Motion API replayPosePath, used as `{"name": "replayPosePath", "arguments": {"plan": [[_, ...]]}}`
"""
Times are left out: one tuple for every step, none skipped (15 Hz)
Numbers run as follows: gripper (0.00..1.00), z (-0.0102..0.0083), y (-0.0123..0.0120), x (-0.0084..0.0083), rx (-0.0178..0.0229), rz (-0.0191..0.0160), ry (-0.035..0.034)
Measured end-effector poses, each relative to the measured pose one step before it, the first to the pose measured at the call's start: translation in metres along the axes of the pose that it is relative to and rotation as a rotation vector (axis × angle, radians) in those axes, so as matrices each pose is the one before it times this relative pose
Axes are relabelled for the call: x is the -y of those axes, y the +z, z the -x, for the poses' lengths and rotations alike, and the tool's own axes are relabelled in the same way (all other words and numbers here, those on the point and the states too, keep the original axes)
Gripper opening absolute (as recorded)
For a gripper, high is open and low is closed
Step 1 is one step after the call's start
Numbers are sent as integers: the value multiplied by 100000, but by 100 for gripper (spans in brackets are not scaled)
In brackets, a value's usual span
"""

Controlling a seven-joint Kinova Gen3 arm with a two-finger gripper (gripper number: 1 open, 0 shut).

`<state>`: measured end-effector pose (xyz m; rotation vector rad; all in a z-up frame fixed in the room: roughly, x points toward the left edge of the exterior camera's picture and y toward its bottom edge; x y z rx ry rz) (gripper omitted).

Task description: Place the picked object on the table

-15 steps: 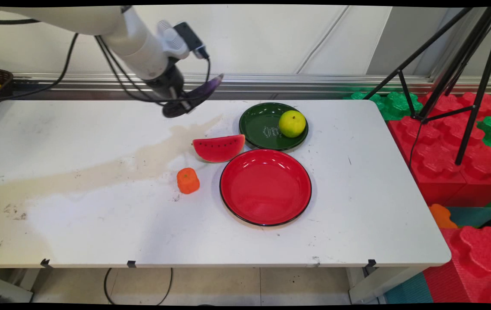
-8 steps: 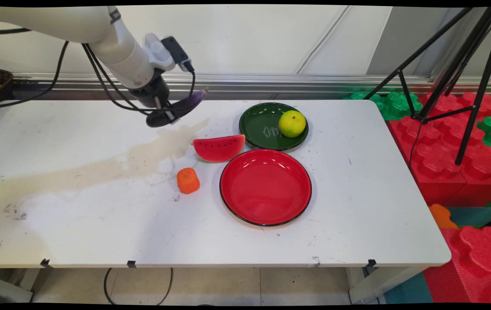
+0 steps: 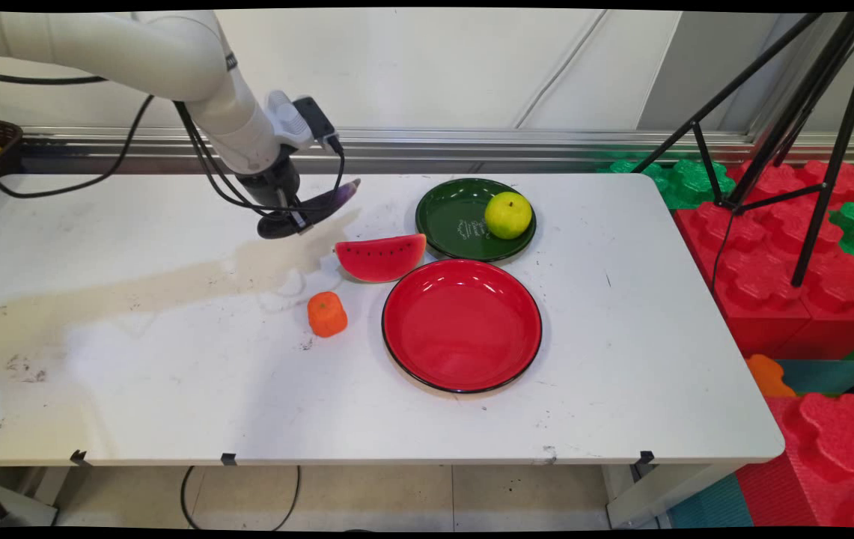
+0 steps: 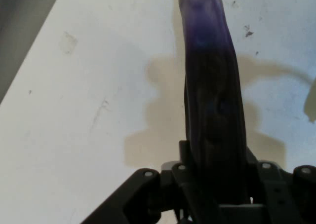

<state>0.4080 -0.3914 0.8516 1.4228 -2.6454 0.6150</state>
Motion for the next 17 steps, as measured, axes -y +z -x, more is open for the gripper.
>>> {"name": "replayPosePath", "arguments": {"plan": [[0, -99, 423, 74, 372, 197, 272], [0, -109, 627, 133, 561, 297, 482], [0, -58, 375, 85, 316, 192, 291], [0, -104, 563, 122, 460, 376, 491], [0, -125, 607, 128, 426, 486, 582], [0, -130, 564, 116, 363, 542, 633], [0, -85, 440, 102, 256, 548, 593], [0, -71, 463, 113, 284, 621, 692], [0, -80, 416, 102, 249, 608, 669], [0, -42, 307, 80, 213, 524, 545], [0, -28, 319, 81, 224, 624, 634], [100, -6, 254, 67, 196, 626, 591], [100, 3, 160, 45, 112, 520, 536], [100, -13, 98, 27, 71, 337, 359], [100, 17, 76, 42, 16, 423, 555], [100, 46, 12, 53, -28, 421, 712], [100, 25, -65, 47, -115, 384, 866]]}}
